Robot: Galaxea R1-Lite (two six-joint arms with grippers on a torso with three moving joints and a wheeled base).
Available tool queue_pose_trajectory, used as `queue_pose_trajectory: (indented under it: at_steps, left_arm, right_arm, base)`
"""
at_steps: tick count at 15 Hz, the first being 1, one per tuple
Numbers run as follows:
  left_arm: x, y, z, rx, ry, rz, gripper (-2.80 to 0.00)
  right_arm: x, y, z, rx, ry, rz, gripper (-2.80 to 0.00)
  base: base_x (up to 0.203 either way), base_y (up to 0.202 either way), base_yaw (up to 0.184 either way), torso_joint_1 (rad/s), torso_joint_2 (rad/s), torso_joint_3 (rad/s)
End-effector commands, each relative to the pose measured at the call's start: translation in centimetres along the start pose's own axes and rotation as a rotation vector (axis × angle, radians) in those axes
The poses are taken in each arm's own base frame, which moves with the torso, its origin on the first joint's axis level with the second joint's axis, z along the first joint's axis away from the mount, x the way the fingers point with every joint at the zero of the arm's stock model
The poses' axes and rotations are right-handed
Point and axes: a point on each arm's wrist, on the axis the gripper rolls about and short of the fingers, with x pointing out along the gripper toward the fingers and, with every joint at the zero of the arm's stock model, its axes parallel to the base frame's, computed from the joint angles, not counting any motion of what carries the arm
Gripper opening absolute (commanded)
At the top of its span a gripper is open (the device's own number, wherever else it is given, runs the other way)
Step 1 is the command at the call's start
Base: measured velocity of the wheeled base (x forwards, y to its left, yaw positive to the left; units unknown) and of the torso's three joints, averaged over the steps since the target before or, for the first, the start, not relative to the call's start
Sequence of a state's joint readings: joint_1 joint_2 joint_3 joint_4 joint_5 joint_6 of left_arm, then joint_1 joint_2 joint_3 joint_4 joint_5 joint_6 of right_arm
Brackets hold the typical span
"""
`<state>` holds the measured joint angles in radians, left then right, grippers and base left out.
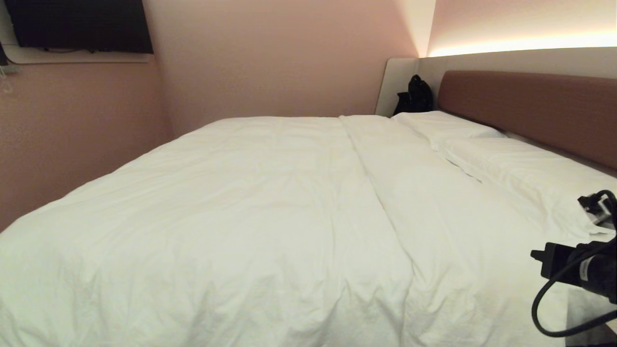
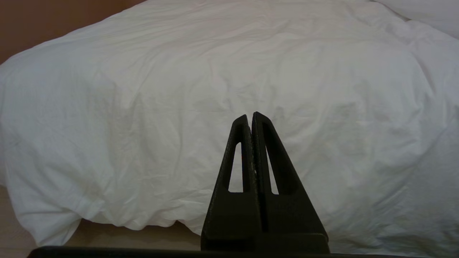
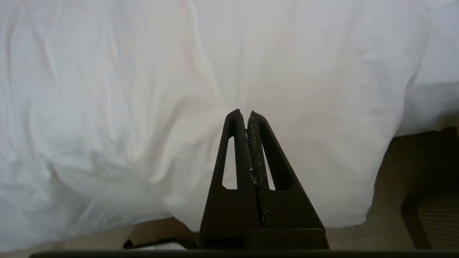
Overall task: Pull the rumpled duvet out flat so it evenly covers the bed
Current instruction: Flatten the corners of the folded blanket
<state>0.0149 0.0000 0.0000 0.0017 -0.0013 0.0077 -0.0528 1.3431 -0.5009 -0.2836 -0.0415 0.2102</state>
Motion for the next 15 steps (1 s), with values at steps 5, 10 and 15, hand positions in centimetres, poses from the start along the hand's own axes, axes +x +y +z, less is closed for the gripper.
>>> queue_pose_trajectory:
  at_steps: [5, 10, 15]
  left_arm:
    - [0.0, 0.0, 0.0, 0.000, 0.000, 0.000, -2.80]
    - [0.0, 0.0, 0.0, 0.000, 0.001, 0.000, -2.80]
    - [0.0, 0.0, 0.0, 0.000, 0.000, 0.000, -2.80]
  right_arm:
    - [5.9, -2.1, 2.1, 0.059, 0.083, -0.072, -2.80]
    - [14.6, -5.0, 3.6, 0.103, 0.161, -0.155, -2.80]
    - [22.5, -9.6, 3.0, 0.117, 0.257, -0.254, -2.80]
  base:
    - [0.000, 0.000, 0.000, 0.000, 0.00, 0.000]
    - [0.000, 0.000, 0.000, 0.000, 0.00, 0.000]
    - [0.000, 0.000, 0.000, 0.000, 0.00, 0.000]
